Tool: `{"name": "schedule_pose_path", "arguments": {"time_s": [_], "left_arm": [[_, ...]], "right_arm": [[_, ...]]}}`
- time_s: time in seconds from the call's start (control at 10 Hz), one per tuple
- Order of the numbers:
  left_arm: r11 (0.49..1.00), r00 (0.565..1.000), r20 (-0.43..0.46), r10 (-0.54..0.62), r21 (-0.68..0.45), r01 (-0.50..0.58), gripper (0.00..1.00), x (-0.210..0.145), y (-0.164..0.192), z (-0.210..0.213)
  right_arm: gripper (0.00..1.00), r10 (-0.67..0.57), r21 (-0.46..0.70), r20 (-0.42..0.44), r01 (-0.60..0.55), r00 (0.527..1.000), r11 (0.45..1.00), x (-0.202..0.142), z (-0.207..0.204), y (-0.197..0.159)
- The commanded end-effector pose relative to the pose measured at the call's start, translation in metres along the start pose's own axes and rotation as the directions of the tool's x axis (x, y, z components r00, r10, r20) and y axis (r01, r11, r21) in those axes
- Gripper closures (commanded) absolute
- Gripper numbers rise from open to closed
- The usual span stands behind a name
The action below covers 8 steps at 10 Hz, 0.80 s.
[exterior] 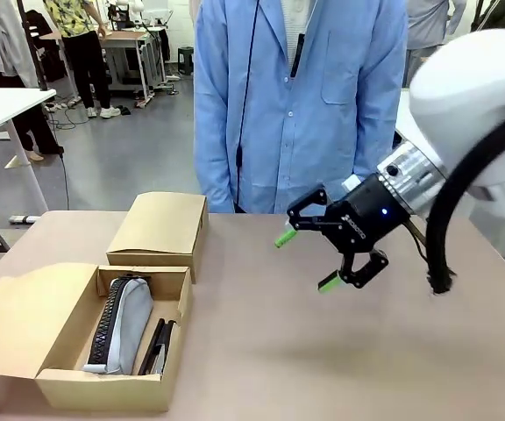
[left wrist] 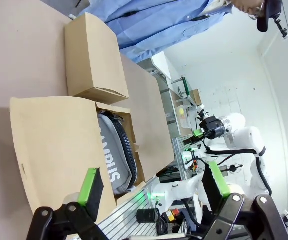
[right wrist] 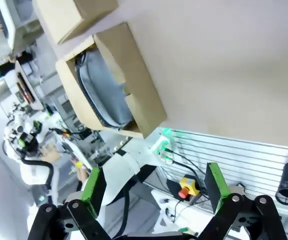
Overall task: Place items inside the box.
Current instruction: Pick up a Pencil pouch or Stapler and place it inside the Mailer Box closest to the robot.
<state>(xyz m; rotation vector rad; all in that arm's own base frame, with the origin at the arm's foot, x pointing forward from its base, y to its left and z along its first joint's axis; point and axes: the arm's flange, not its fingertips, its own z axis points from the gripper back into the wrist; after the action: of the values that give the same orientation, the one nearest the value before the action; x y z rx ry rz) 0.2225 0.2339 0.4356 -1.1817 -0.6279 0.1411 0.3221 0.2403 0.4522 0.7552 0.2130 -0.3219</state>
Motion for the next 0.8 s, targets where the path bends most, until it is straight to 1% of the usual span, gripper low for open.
{"name": "schedule_pose_path", "arguments": {"time_s": [0.0, 0.1, 0.2, 0.3, 0.4, 0.5, 0.6, 0.7], "left_arm": [[1.0, 1.0, 0.013, -0.016, -0.018, 0.016, 0.0, 0.0, -0.001, 0.0], [1.0, 1.0, 0.013, -0.016, -0.018, 0.016, 0.0, 0.0, -0.001, 0.0], [1.0, 1.0, 0.013, -0.016, -0.018, 0.016, 0.0, 0.0, -0.001, 0.0], [1.0, 1.0, 0.013, -0.016, -0.018, 0.016, 0.0, 0.0, -0.001, 0.0], [1.0, 1.0, 0.013, -0.016, -0.018, 0.016, 0.0, 0.0, -0.001, 0.0], [1.0, 1.0, 0.013, -0.016, -0.018, 0.016, 0.0, 0.0, -0.001, 0.0], [1.0, 1.0, 0.013, -0.016, -0.018, 0.016, 0.0, 0.0, -0.001, 0.0], [1.0, 1.0, 0.013, -0.016, -0.018, 0.016, 0.0, 0.0, -0.001, 0.0]], "right_arm": [[0.0, 0.096, -0.035, -0.057, -0.098, 0.994, 0.995, 0.008, -0.01, 0.031], [0.0, 0.096, -0.035, -0.057, -0.098, 0.994, 0.995, 0.008, -0.01, 0.031], [0.0, 0.027, -0.012, -0.015, -0.027, 1.0, 1.0, -0.001, -0.004, 0.009], [0.0, 0.074, -0.117, -0.003, -0.074, 0.997, 0.99, 0.001, -0.007, 0.022], [0.0, 0.016, -0.076, 0.091, -0.009, 0.996, 0.997, 0.021, 0.021, 0.019], [0.0, -0.044, -0.005, 0.134, 0.045, 0.99, 0.999, 0.035, 0.057, 0.0], [0.0, -0.085, 0.054, 0.108, 0.08, 0.991, 0.995, 0.041, 0.088, -0.024], [0.0, -0.132, 0.1, 0.066, 0.125, 0.989, 0.987, 0.049, 0.12, -0.055]]}}
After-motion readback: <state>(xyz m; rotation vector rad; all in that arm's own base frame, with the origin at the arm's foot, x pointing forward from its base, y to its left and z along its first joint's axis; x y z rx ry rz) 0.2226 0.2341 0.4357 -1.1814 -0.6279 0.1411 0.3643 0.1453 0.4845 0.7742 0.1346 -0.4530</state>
